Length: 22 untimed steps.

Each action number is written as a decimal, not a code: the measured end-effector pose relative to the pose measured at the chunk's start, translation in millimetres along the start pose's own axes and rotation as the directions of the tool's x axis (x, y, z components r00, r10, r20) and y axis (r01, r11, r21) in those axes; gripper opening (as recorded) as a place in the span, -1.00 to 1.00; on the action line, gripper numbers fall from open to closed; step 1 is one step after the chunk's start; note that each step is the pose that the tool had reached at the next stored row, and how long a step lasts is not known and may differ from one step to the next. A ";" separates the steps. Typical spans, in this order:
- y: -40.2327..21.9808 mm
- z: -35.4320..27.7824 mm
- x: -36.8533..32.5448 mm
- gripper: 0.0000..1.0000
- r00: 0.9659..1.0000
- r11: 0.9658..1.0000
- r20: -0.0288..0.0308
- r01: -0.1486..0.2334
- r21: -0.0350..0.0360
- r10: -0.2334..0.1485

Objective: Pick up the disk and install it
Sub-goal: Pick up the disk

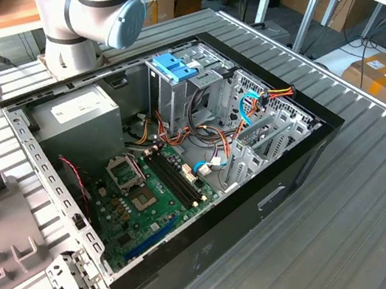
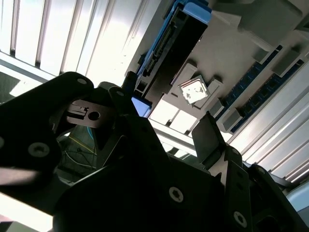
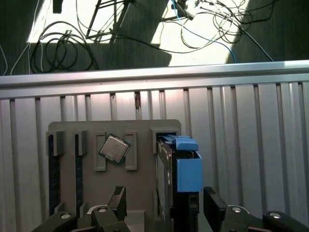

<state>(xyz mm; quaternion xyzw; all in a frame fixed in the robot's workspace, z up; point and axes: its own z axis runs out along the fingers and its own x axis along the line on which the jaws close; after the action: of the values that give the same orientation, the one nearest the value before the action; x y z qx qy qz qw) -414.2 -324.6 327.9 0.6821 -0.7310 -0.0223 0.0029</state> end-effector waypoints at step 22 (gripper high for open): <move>-0.4 9.7 0.3 0.47 1.000 1.000 0.000 0.000 0.000 0.000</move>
<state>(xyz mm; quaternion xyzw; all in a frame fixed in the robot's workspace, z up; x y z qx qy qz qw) -414.2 -324.6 318.2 0.6821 -0.7310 -0.0223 0.0029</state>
